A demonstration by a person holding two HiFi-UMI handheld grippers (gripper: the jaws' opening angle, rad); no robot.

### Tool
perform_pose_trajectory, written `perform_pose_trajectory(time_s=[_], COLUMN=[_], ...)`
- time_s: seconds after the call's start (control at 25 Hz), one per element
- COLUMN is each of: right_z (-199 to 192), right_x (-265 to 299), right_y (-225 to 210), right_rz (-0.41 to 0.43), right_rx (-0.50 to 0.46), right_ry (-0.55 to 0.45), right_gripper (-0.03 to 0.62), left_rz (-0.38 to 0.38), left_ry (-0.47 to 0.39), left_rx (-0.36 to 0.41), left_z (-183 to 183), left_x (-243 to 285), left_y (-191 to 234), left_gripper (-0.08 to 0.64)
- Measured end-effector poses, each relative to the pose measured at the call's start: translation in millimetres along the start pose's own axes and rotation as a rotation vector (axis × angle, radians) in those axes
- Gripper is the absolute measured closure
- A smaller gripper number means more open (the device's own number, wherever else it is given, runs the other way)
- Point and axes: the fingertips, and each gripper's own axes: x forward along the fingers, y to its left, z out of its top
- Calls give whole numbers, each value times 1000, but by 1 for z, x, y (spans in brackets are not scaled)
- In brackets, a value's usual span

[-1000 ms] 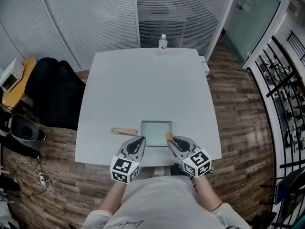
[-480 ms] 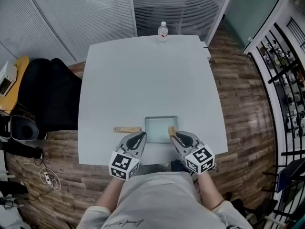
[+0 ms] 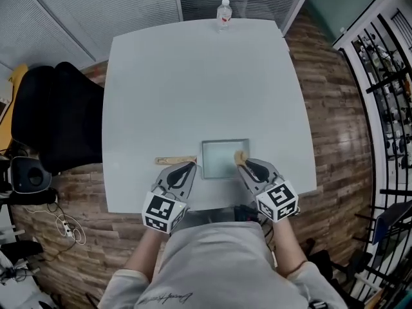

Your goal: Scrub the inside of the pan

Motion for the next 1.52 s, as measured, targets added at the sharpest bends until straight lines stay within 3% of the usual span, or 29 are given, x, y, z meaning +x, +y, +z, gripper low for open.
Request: perform_pose_trajectory(time_s=[0.24, 0.48, 0.6, 0.76, 0.88, 1.0, 1.08, 1.32, 1.52], right_z=[-8, -17, -23, -26, -29, -35, -38, -48, -56], right_x=[15, 23, 25, 32, 37, 44, 47, 50, 65], right_y=[9, 12, 15, 17, 22, 28, 30, 29, 26], right_rz=[31, 49, 55, 64, 86, 103, 113, 130, 131], right_rx=[-20, -64, -92, -124, -126, -141, -156, -185, -242], right_ry=[46, 88, 121, 154, 178, 200, 215, 261, 317], right_gripper=[514, 514, 514, 514, 514, 514, 514, 514, 512], left_rz=[-2, -7, -26, -75, -153, -250, -304, -417, -426], left_ry=[28, 79, 174, 346, 456, 533, 572, 695, 732], left_rx=[-35, 9, 107, 330, 485, 583, 639, 682, 687], left_z=[-15, -33, -52, -79, -99, -115, -123, -149, -161], left_x=[0, 6, 9, 14, 22, 26, 27, 30, 34], left_y=[10, 12, 17, 28, 28, 28, 31, 36, 47], left_gripper=[549, 549, 549, 549, 549, 545, 484, 368, 359])
